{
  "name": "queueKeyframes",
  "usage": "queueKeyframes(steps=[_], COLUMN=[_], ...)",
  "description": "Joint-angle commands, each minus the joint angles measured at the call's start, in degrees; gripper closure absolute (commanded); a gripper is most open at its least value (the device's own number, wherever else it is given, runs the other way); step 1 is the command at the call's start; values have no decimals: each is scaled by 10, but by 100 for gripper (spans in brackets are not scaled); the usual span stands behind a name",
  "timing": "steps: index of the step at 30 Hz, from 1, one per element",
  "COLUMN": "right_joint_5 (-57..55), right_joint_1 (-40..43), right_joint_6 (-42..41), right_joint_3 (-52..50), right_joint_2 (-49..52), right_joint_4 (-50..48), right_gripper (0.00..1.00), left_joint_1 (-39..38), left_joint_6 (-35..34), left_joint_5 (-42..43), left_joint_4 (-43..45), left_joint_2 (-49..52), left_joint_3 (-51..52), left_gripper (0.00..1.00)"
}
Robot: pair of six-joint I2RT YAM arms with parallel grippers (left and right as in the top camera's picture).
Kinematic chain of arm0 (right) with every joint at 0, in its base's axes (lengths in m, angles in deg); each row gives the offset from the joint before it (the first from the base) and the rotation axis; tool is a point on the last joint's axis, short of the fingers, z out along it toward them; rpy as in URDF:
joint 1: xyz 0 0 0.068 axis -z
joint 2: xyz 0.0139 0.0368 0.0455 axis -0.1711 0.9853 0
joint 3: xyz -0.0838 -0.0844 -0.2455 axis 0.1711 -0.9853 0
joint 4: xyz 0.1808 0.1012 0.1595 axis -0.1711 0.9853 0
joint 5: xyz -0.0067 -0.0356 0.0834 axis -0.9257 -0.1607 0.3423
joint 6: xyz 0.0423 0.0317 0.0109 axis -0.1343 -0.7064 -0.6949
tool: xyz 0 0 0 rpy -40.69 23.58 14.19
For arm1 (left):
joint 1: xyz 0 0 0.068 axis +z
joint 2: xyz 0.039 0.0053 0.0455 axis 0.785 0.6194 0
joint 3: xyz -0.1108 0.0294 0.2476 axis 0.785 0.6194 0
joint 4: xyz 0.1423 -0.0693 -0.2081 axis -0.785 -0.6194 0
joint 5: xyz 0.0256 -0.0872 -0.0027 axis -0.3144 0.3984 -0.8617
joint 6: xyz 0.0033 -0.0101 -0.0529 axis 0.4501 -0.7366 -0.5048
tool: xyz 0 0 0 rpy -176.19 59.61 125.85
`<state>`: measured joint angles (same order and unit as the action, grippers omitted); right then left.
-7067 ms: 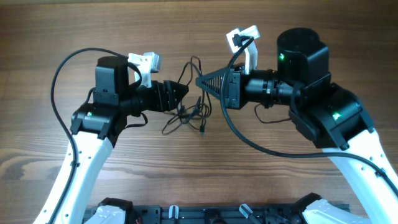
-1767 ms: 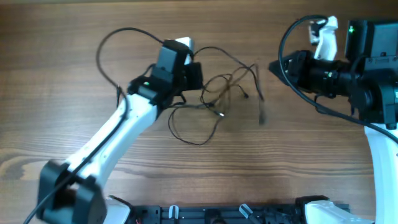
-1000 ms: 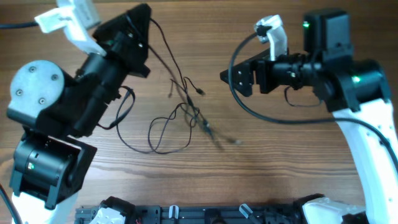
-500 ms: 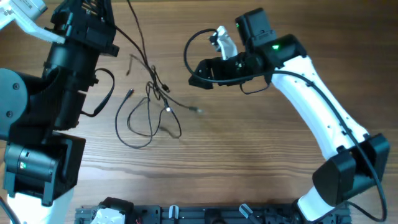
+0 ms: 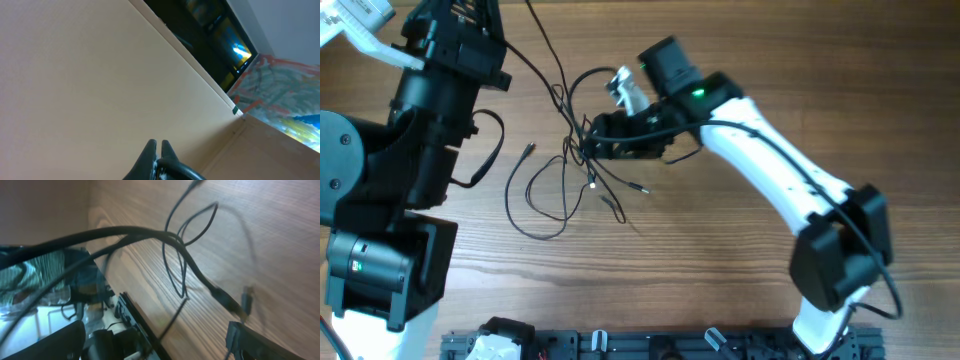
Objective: Untangle cables
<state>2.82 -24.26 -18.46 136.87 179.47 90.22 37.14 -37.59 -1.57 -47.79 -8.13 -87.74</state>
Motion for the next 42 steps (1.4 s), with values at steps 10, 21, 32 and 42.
queueKeyframes(steps=[10, 21, 32, 42], right_joint_5=[-136, 79, 45, -24], right_joint_1=[26, 82, -2, -36], right_joint_6=[-181, 156, 153, 117], right_joint_3=[2, 9, 9, 9], right_joint_2=[103, -120, -201, -140], right_joint_4=[-26, -20, -117, -188], right_gripper=[14, 14, 6, 78], left_joint_1=[100, 125, 125, 125], left_joint_6=[-1, -1, -1, -1], left_joint_5=[-68, 94, 237, 269], left_joint_4=[-68, -247, -254, -304], left_joint_2=[-82, -1, 71, 72], left_joint_3=[-13, -12, -12, -12], left_gripper=[96, 96, 96, 89])
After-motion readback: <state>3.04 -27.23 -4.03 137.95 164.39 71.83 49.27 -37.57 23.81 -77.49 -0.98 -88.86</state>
